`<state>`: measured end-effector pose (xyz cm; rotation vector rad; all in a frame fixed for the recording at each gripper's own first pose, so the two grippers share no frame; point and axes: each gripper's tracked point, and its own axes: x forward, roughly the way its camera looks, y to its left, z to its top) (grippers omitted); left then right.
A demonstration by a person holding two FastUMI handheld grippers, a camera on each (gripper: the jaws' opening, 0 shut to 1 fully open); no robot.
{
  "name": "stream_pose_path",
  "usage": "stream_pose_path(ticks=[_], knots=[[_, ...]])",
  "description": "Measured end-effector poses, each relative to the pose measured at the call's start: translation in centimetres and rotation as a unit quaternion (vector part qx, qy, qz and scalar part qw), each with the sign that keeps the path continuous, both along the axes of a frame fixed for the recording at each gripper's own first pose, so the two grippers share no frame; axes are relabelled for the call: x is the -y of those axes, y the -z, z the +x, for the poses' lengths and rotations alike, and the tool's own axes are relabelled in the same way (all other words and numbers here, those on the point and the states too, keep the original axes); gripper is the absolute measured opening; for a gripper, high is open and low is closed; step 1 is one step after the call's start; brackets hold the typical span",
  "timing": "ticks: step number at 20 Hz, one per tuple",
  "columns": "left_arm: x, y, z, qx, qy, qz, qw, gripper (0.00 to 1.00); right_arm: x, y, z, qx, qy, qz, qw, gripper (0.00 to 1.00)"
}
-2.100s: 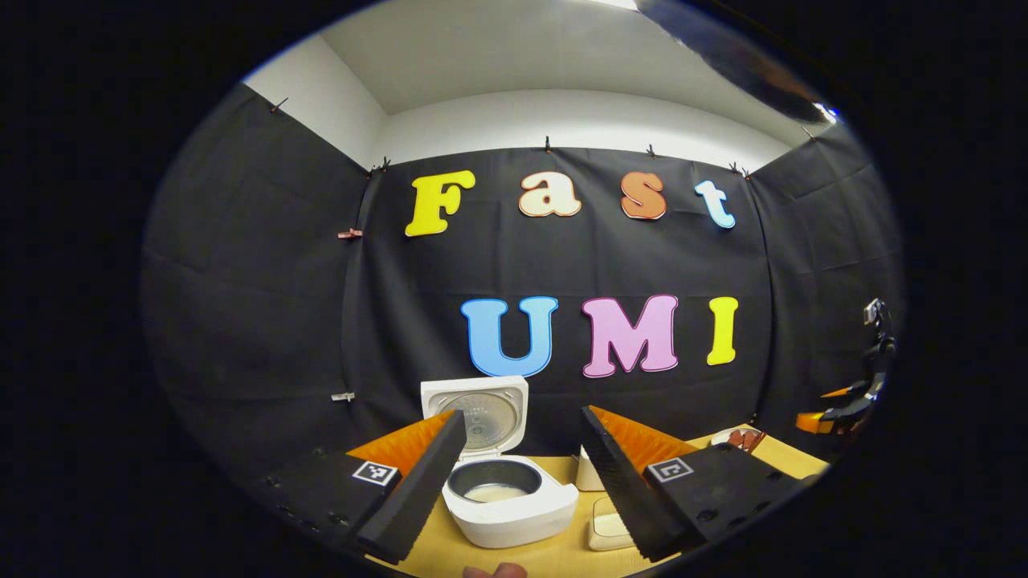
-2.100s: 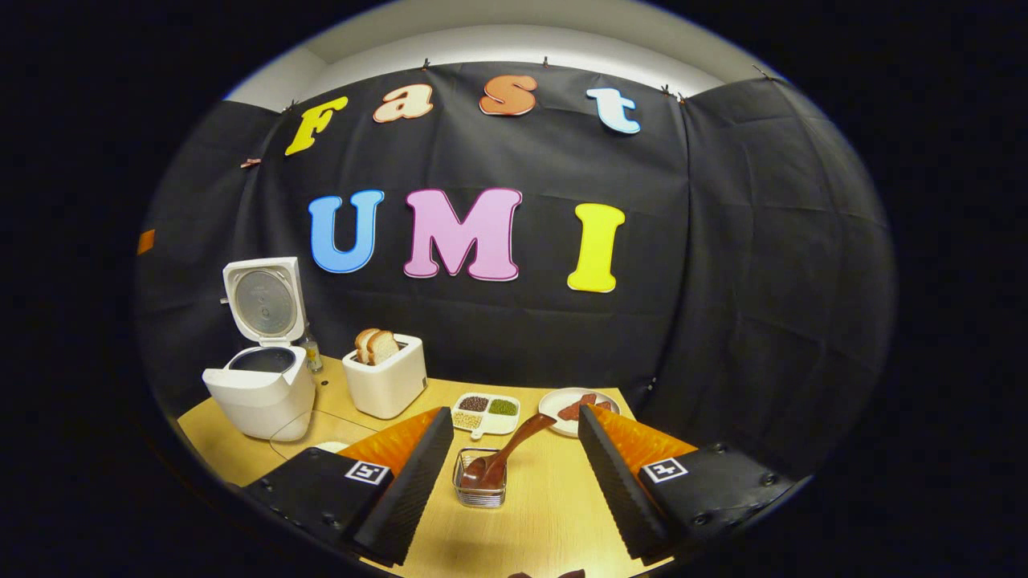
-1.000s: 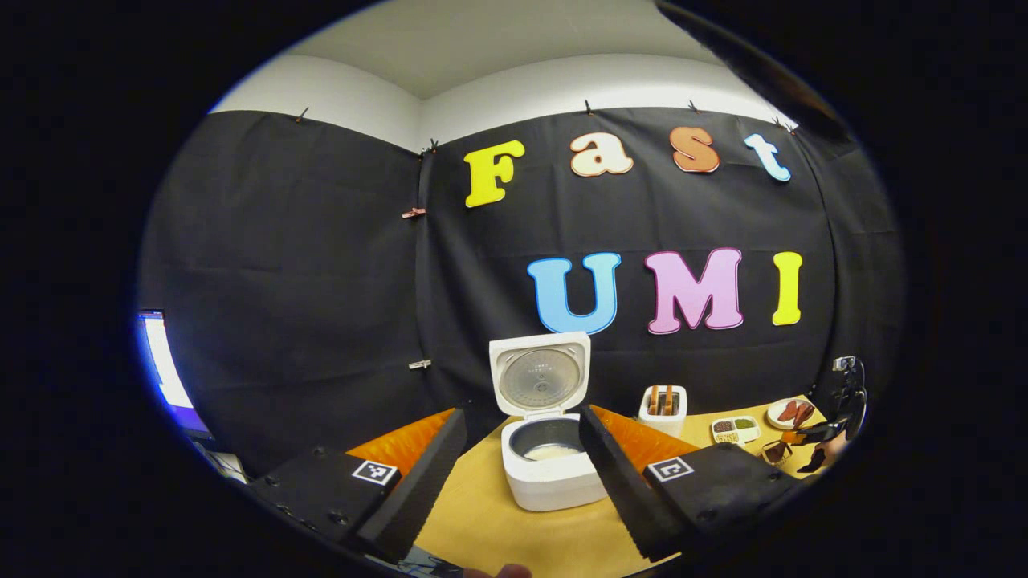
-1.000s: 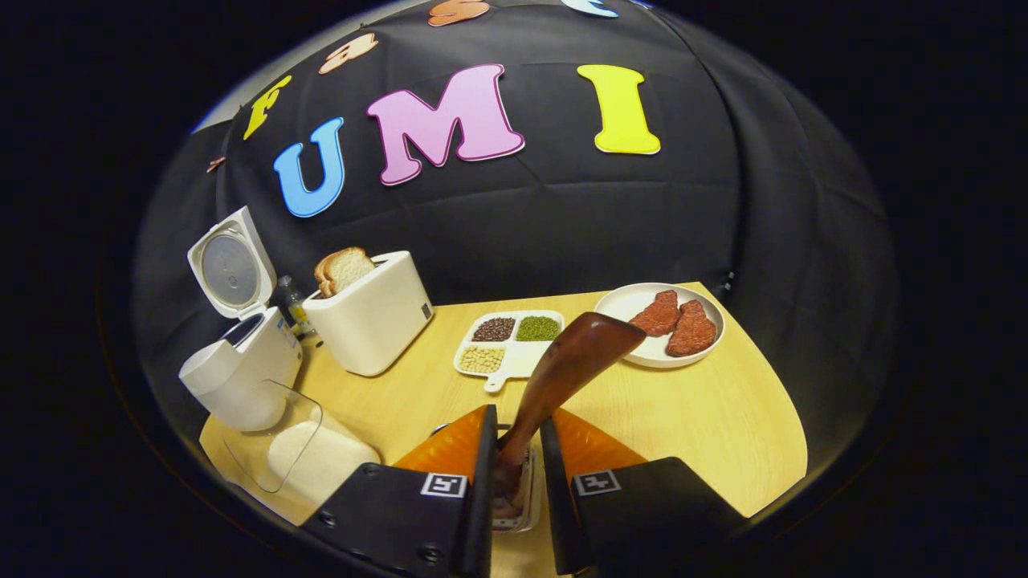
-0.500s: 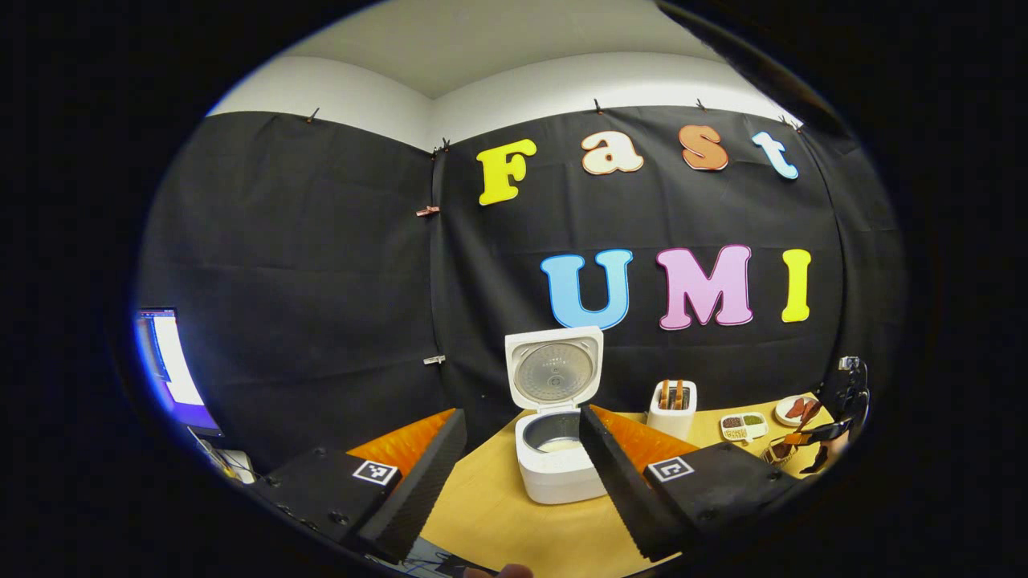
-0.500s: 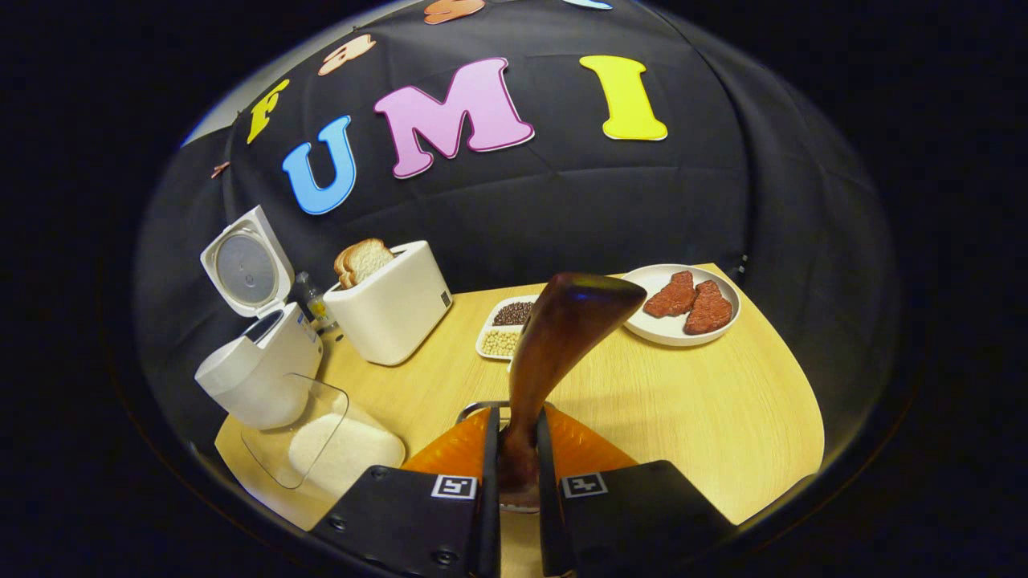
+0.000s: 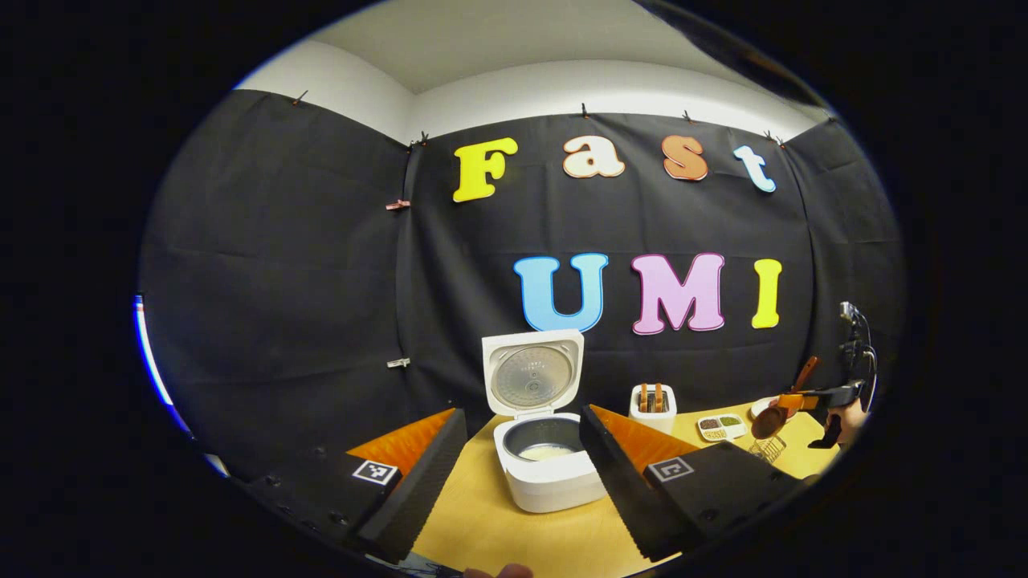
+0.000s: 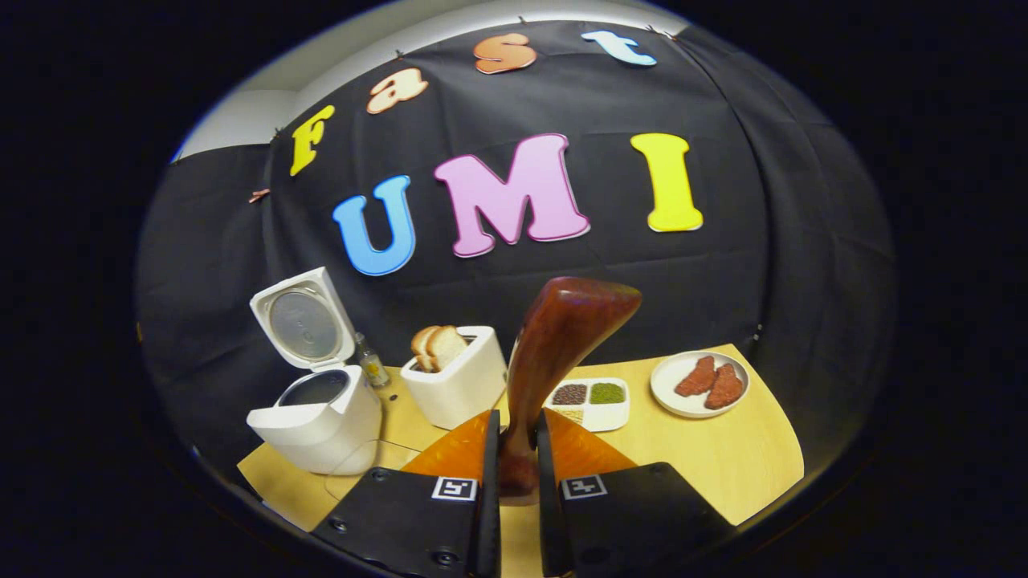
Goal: Close the left gripper, press the button to open the rice cooker; take a wooden spoon from the chopstick holder with the right hand, scoop a spoonful of rice and pour it into the rice cooker, then put the wooden spoon back into the chopstick holder.
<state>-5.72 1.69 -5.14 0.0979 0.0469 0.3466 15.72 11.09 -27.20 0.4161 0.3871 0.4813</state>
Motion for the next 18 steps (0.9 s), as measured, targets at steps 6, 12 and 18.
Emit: stream_pose_path(ticks=[6,12,18], knots=[[-3.2,1.2,0.1,-0.006,0.039,-0.013,0.999,0.97,-11.5,1.6,-3.6,-0.003,-0.053,-0.054,0.997,0.23],[-6.3,2.6,-0.1,-0.012,0.034,-0.027,0.999,0.97,-13.8,7.6,-3.6,-0.007,-0.037,-0.206,0.978,0.24],[-7.9,3.7,-0.1,-0.017,0.029,-0.039,0.999,0.97,-15.9,12.4,-5.0,-0.021,-0.051,-0.284,0.957,0.24]])
